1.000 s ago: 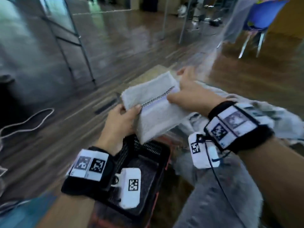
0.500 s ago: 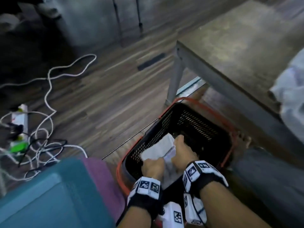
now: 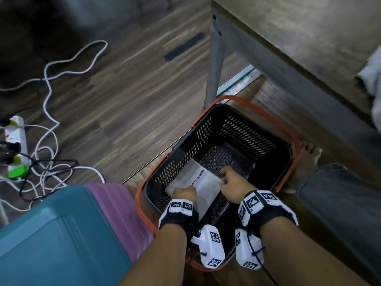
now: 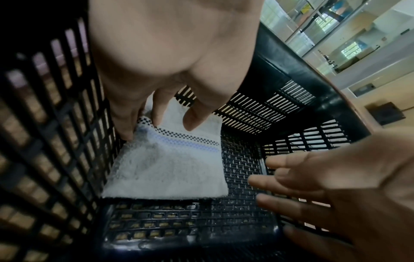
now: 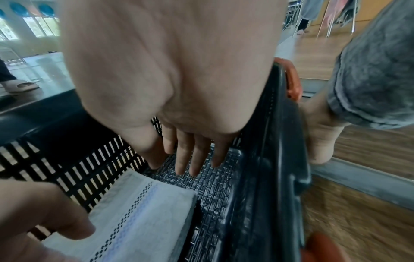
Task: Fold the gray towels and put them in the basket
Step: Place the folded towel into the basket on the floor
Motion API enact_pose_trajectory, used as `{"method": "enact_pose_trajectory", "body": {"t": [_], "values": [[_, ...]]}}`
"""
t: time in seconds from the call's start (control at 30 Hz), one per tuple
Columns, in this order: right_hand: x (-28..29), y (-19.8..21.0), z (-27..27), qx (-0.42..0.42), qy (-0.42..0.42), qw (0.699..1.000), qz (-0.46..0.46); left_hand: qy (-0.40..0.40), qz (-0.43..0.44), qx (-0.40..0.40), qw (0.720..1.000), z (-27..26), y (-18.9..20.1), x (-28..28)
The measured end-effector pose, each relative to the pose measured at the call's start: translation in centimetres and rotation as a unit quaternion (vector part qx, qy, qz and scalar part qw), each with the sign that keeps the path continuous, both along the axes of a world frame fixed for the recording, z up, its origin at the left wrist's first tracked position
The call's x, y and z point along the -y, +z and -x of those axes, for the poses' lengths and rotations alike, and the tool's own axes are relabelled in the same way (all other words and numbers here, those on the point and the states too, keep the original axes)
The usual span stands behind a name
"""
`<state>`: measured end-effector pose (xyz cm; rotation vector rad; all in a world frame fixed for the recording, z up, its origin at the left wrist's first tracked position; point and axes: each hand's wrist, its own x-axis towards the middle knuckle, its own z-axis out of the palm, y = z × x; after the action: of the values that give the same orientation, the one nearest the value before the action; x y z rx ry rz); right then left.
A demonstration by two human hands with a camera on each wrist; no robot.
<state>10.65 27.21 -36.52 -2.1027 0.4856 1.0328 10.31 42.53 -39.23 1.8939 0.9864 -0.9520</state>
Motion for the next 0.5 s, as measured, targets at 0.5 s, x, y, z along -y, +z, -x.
{"method": "enact_pose_trajectory", "body": {"t": [0.5], "values": [[0.7,14.4,-3.1,0.228,-0.026,0.972,-0.041,-0.042,0.077,0.184,0.979,-3.1,11.7,0.9]]}}
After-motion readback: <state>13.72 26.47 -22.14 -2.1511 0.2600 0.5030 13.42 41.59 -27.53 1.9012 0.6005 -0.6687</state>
